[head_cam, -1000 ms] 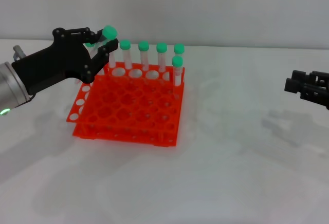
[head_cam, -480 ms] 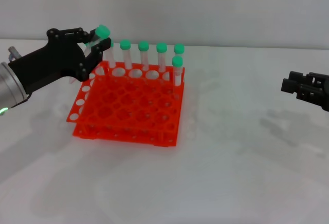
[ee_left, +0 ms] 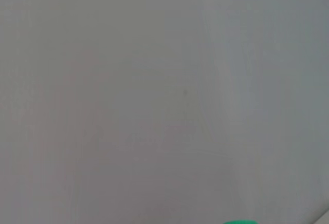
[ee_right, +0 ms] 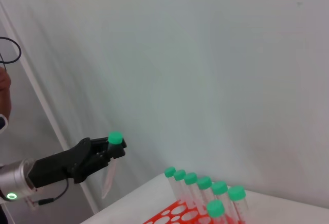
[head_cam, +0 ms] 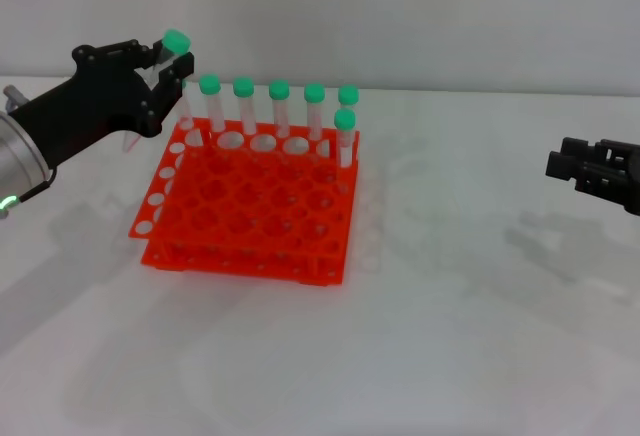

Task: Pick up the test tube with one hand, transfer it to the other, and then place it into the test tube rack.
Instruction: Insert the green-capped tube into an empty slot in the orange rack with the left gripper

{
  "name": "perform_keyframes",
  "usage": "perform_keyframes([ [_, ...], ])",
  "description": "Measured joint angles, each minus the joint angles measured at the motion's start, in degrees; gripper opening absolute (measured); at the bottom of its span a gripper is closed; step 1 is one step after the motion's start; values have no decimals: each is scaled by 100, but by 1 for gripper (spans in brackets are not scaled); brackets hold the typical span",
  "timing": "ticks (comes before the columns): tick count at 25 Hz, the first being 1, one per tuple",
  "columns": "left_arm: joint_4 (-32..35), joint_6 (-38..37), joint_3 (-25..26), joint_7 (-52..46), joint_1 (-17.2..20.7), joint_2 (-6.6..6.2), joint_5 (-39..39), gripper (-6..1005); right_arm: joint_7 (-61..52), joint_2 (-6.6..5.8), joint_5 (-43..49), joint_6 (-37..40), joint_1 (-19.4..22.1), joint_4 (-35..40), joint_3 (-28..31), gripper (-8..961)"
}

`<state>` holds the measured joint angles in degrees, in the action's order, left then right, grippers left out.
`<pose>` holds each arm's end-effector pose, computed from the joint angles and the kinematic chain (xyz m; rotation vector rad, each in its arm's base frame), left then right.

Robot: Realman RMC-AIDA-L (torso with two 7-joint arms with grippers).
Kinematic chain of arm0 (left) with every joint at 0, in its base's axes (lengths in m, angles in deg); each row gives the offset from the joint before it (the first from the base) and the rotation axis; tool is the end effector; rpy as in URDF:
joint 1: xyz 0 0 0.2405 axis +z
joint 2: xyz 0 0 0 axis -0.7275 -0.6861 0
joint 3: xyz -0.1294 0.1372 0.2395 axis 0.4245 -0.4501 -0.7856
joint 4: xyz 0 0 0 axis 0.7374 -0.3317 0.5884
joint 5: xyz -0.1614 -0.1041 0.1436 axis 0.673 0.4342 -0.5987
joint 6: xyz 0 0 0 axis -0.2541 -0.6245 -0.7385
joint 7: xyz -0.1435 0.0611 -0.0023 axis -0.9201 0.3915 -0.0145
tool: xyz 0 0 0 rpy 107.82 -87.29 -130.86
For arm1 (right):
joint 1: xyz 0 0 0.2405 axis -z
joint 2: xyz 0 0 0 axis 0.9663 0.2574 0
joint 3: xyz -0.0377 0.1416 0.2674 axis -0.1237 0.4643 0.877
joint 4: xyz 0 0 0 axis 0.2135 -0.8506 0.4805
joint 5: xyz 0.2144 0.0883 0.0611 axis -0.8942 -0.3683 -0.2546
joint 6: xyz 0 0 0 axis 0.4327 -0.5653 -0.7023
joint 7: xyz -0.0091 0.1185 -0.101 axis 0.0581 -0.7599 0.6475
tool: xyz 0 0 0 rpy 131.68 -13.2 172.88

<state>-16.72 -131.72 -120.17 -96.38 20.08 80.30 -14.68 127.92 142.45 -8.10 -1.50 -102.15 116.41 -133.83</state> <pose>-0.3112 0.4351 0.0204 -2.1438 -0.1740 -0.7133 0.3042 0.4026 0.0435 -2.4901 0.7568 0.9466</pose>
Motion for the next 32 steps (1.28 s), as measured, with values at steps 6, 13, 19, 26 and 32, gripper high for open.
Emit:
perform_keyframes([
  [6,-11,104,-34,-162,-73,6,-32,208,14,17,19,18,-15,-4,0,413],
  [13,-276,251,-52,-364,-310,-33,-190,208,58,18,19,50,3,-86,0,413],
  [19,-334,476,-54,-446,-451,-10,-314,208,69,18,22,55,-14,-136,0,414],
  [26,-393,595,-53,-533,-572,-4,-433,208,110,53,27,61,13,-140,-4,414],
  [32,-457,794,-53,-575,-680,-4,-497,208,129,70,27,68,16,-140,0,414],
])
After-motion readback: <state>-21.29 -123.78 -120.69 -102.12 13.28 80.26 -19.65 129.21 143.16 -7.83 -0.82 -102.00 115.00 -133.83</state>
